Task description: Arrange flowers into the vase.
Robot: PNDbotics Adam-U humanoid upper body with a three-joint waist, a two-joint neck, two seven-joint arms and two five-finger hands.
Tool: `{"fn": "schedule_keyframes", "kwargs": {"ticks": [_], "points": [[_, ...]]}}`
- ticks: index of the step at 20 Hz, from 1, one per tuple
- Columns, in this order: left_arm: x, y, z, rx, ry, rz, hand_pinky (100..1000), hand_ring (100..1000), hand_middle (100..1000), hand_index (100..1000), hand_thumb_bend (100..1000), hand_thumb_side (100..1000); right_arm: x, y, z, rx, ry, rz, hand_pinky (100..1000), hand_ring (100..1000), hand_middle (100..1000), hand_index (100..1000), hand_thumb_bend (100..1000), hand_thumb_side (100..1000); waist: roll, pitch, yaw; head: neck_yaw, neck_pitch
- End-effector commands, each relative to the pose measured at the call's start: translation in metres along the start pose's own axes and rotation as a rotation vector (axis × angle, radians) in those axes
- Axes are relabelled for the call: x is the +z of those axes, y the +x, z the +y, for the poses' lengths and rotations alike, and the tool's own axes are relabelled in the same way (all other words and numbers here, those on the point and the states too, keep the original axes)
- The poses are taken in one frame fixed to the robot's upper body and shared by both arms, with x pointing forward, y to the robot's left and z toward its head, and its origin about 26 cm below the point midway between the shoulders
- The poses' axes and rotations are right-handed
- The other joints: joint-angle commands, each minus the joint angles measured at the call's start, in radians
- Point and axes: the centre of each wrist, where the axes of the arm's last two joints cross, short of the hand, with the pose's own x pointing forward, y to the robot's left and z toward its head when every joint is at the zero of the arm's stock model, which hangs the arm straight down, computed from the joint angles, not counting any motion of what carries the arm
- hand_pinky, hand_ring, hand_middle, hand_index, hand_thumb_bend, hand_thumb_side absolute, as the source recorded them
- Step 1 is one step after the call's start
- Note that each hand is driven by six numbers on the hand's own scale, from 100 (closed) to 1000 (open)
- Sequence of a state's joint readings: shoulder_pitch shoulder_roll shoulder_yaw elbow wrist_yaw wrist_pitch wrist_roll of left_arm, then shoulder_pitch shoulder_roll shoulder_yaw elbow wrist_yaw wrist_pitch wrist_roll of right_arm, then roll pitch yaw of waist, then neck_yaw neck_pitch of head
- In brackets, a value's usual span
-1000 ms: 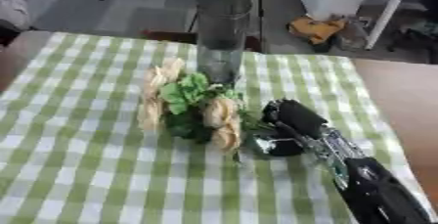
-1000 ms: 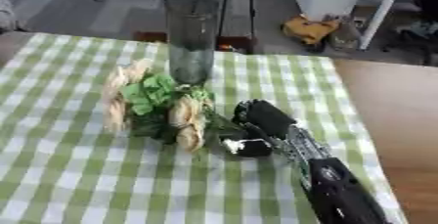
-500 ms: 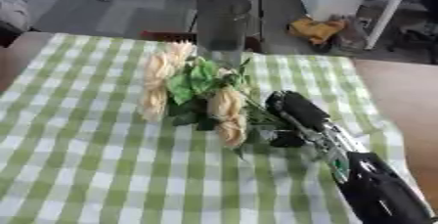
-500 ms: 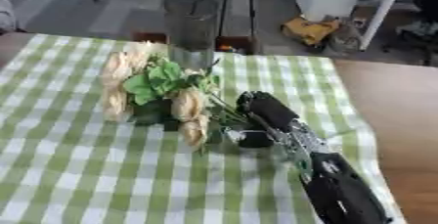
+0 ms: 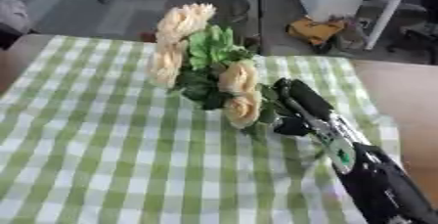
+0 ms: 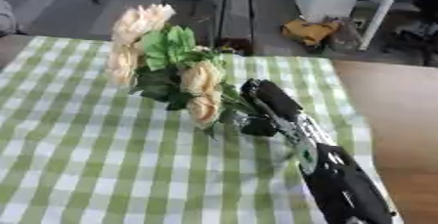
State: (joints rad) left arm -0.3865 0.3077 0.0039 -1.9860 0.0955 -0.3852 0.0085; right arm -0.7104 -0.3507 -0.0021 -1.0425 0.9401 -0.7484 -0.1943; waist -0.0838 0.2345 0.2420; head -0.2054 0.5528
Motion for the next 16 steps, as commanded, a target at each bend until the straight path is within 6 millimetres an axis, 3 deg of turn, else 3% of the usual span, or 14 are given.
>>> {"fn": "schedule_keyframes", "kwargs": {"ticks": [1,16], "points": [[-0.004,0.004,0.002,-0.013,-0.013,-0.019,656,851,900,986,100,868,-0.008,-0.007,-0.031,0.029,-0.042,-0.001,100,100,100,120,100,874,0.007,-0.014,-0.003,0.0,-0.007],[-0.004,0.004,0.002,-0.017,-0.021,-0.01,657,853,901,986,100,868,-0.027,-0.009,-0.086,-0.115,-0.209,0.103,100,100,100,119,100,804,0.009,-0.015,-0.008,0.006,-0.003]]}}
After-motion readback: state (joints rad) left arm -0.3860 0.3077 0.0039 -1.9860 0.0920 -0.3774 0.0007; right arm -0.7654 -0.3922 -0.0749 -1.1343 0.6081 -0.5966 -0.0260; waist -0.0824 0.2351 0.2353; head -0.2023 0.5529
